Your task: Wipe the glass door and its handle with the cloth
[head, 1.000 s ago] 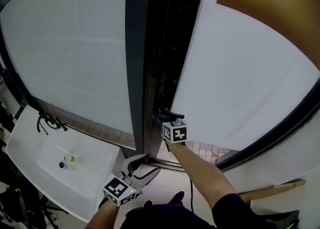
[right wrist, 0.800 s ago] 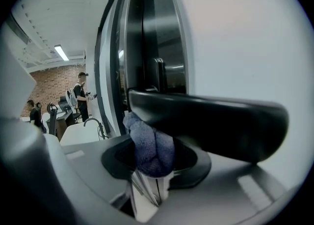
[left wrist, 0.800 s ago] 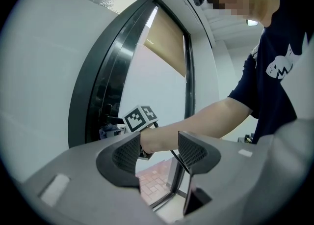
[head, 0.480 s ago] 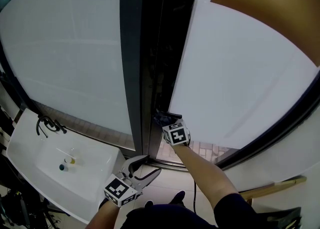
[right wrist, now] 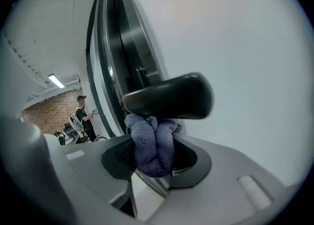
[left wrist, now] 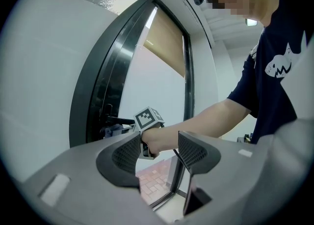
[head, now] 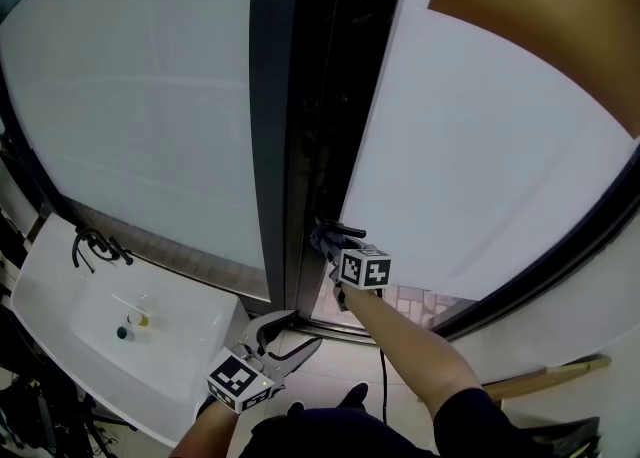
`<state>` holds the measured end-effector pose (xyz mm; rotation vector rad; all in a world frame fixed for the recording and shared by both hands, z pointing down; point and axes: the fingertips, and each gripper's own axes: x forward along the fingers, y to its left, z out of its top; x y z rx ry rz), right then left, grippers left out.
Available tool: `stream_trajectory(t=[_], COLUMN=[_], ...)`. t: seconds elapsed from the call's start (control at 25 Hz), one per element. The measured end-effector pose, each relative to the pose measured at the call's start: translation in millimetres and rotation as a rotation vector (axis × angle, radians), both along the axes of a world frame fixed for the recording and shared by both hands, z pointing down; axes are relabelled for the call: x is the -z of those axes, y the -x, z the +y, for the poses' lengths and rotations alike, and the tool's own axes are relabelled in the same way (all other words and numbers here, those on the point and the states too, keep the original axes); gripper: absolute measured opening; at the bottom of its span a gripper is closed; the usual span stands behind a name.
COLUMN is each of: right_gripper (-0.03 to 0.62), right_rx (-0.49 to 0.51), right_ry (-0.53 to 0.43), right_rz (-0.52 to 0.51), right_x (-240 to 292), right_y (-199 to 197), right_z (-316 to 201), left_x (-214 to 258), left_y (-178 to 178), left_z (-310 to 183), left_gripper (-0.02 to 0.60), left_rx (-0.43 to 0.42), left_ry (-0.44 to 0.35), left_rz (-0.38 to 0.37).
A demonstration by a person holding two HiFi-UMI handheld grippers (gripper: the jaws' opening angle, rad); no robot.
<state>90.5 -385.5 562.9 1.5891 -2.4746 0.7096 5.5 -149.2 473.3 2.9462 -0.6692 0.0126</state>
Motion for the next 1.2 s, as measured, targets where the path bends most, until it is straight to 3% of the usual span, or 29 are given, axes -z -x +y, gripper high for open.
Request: stream_trajectory(t=[0.2, 0.48, 0.88, 1.2], right_gripper=[0.147, 0.152, 0.149, 0.149], right_rx=[-0.022, 0.034, -0.004, -0.049], right_ry=[0.025, 0.029, 0.051, 0.159], right_rz=[-0.046, 0.084, 0.157, 0.076], right_x=[1, 0, -19, -73], right_y=[21, 23, -7, -25], right_z=[-16, -17, -9, 20], left_x=[1, -9, -6, -4], left_y=[0, -1, -6, -2], left_z=[-2, -3, 1, 0], left_gripper=[0.238, 0.238, 0.238, 0.238], left_rx=[0.008, 0.007, -0.003, 0.013], left_ry=[0.004, 0.015, 0.012, 0.018], left_rz=[-0.003, -0.005, -0.001, -0.007])
